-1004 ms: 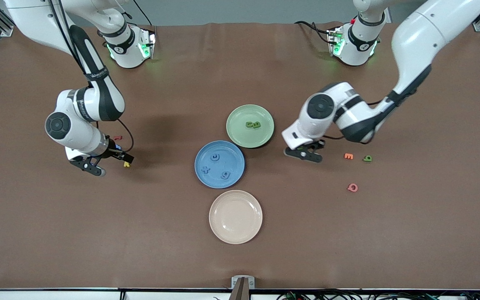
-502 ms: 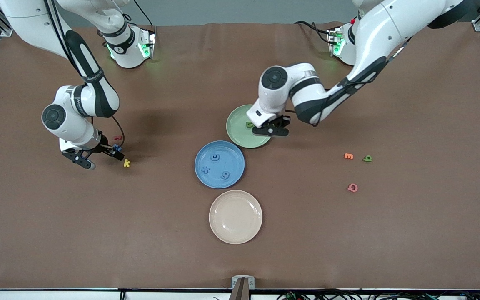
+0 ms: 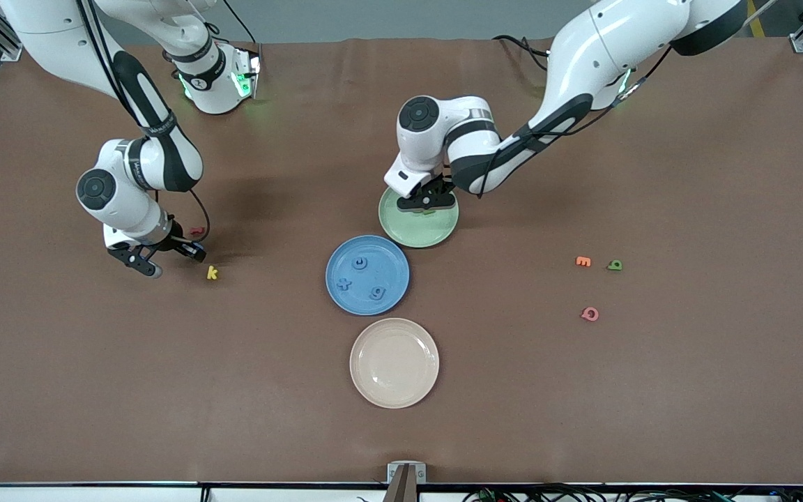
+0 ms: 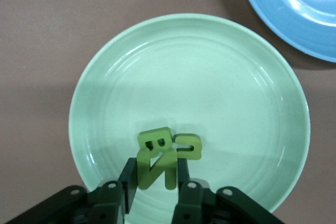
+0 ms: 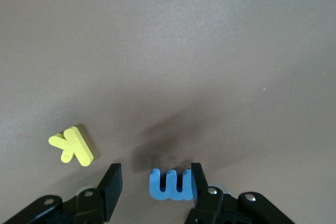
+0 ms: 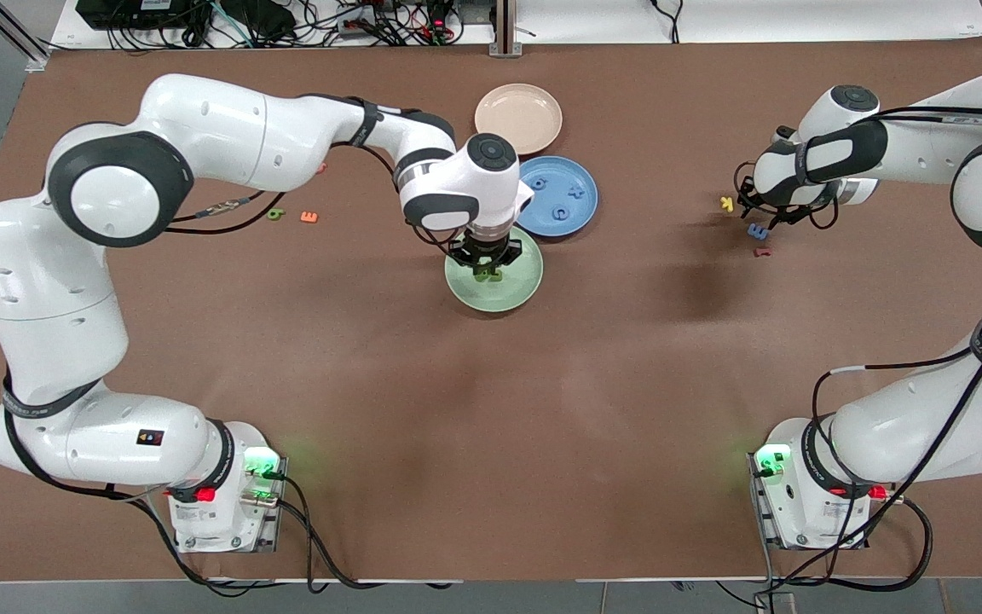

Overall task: Sort letters by color into matching plates
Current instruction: 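Place the N on the green plate while the right gripper reaches blue m, then grasp the blue m with the right gripper while the left gripper reaches green d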

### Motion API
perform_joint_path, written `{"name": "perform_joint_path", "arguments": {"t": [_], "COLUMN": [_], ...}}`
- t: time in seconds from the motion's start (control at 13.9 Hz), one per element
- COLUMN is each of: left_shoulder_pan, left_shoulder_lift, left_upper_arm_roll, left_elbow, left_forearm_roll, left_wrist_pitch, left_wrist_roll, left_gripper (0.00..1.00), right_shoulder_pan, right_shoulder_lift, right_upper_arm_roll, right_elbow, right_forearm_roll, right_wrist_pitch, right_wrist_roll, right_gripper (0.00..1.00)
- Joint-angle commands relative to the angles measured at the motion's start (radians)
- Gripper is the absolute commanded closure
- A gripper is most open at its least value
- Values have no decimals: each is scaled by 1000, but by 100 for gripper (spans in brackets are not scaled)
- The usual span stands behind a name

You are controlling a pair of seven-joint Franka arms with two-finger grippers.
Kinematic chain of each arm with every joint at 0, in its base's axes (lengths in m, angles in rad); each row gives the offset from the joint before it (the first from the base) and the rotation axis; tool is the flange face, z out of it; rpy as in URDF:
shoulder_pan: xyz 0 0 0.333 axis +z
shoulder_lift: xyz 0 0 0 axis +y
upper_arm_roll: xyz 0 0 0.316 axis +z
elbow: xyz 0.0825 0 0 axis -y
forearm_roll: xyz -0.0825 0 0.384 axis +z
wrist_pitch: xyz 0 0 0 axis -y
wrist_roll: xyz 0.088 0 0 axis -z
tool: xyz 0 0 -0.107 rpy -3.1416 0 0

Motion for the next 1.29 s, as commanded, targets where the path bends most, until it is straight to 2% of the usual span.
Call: {"name": "perform_joint_path", "arguments": {"t": [0.0, 0.29, 0.57, 0.93, 1.15, 1.22], "left_shoulder_pan": [-4, 34, 183, 370, 487, 564], "left_shoulder_lift": [5, -11, -47, -105, -142, -146], "left_upper_arm_roll": [16, 18, 13, 10, 8, -11], "left_elbow": [29, 41, 40, 29, 1, -12], "left_forearm_roll": [4, 6, 7, 7, 7, 7], "left_wrist_pitch": [3, 0, -12, -47, -90, -90], "left_wrist_roll": [-15, 6, 92, 313, 432, 502], "left_gripper": [0, 0, 0, 0, 6, 10], "right_shoulder_pan": [-14, -14, -14, -14, -16, -14], "right_shoulder_lift": [-22, -19, -13, 2, 5, 10], "right_upper_arm_roll": [9, 9, 9, 9, 11, 9], "right_elbow": [-32, -38, -38, -36, -36, -36], "right_forearm_roll": [-13, -13, -13, -14, -13, -14], "right_wrist_pitch": [3, 3, 8, 12, 14, 14], "right_wrist_roll": [-3, -25, -25, -25, -25, -25], "right_gripper": [41, 41, 41, 41, 41, 41]}}
